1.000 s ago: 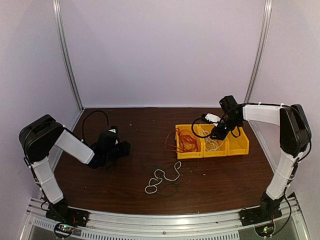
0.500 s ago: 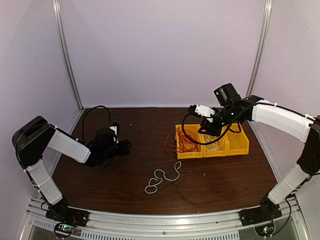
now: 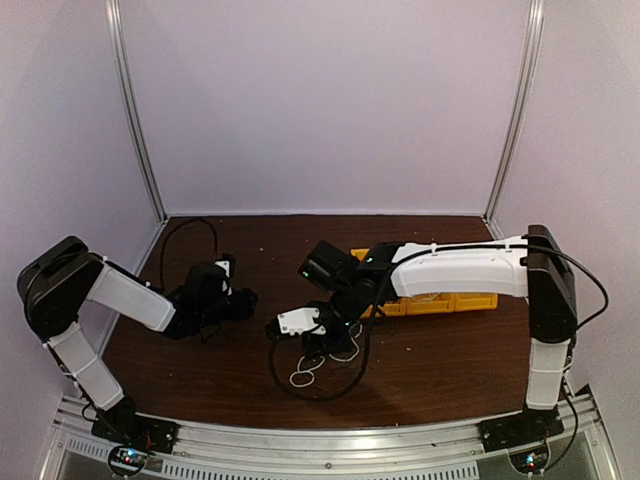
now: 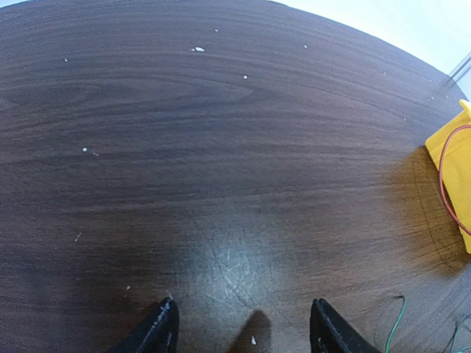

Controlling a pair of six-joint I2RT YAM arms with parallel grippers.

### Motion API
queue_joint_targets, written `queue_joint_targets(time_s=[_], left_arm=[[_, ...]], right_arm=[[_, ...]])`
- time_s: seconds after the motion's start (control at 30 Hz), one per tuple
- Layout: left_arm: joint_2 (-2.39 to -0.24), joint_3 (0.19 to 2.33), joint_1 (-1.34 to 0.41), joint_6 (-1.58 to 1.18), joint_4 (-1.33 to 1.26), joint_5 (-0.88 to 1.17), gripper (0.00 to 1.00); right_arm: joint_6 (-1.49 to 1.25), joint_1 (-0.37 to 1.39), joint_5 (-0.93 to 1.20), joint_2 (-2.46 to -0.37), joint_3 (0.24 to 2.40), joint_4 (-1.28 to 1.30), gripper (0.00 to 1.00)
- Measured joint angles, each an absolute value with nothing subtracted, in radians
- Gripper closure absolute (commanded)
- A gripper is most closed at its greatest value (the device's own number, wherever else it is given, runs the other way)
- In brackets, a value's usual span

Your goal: Untangle the cables

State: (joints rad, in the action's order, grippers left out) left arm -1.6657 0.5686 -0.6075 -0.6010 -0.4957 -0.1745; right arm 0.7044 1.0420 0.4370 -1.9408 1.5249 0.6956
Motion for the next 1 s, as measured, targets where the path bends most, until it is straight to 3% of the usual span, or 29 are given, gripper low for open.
queue_joint_targets(time_s=[0.23,0.53,0.63,0.77,1.0], left_arm=[[-1.654,0.541,-0.607,-0.604,-0.496,-0.174,0.38],[-1.643,0.521,-0.602,-0.604,-0.504,-0.174,0.38],[-1.643,0.516,-0.601,-0.604,-0.508,-0.174,0.38],[-1.643,0.514,-0.601,-0.604,-0.516,-0.172,0.38],[-1.622,0.503,-0.595,-0.588,-0.534,-0.141,0.39]], right_arm=[[0.712,1.106,0.435,-2.147,1.692,0.733,0.67],[0.746,1.116,0.417,-2.231,1.751,0.805,0.68],[0.756,1.117,0.418,-2.252,1.774,0.815,0.77],[0.757,1.117,0.423,-2.291,1.824,0.83,1.0],[0.736,1.119,0.448,-2.328,2.02,0.91,1.0]])
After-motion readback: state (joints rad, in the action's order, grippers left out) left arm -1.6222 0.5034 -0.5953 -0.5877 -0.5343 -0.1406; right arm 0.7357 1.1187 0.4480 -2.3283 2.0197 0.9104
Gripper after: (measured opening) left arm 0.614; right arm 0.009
